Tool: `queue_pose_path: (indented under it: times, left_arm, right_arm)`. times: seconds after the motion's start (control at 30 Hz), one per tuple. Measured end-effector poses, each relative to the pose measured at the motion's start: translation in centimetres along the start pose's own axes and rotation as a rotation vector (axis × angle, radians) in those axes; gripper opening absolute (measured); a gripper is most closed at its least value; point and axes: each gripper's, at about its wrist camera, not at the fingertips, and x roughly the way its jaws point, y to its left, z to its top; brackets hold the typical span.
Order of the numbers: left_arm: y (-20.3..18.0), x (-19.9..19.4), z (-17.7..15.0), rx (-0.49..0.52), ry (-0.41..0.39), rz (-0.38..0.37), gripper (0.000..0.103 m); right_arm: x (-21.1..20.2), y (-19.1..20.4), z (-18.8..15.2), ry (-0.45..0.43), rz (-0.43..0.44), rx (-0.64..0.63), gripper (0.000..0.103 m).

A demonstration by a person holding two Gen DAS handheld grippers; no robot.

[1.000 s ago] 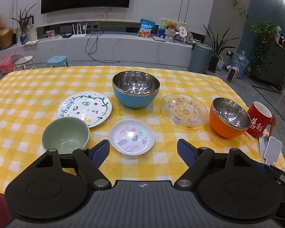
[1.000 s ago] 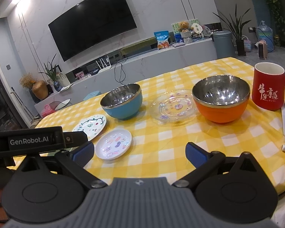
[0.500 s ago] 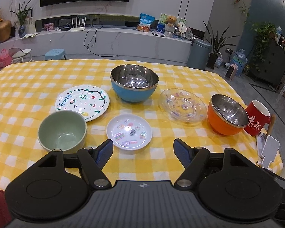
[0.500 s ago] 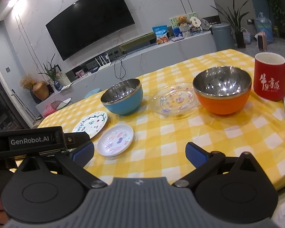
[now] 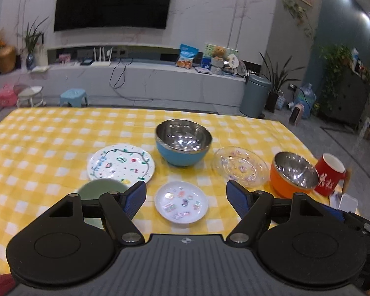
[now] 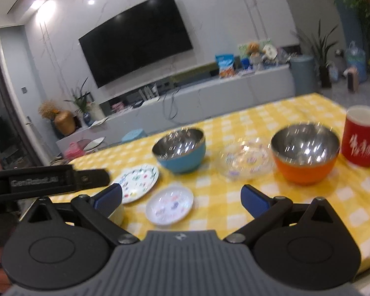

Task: Organize plates and bowls
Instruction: 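Move both grippers toward the rim of the orange steel bowl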

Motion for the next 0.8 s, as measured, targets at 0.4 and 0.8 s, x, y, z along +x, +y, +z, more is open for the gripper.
queue_pose_path:
  times: [0.4, 0.8]
  left_arm:
    - [9.1, 0.4, 0.6, -0.250, 0.025, 0.078, 0.074]
    - [12.2, 2.2, 1.3, -0.400, 0.061, 0.071, 0.070]
  right_arm:
    - [3.2, 5.3, 3.9, 0.008, 0.168, -0.032, 0.100]
    - [10.2, 6.4, 6.3, 0.089, 0.165, -0.054, 0.100]
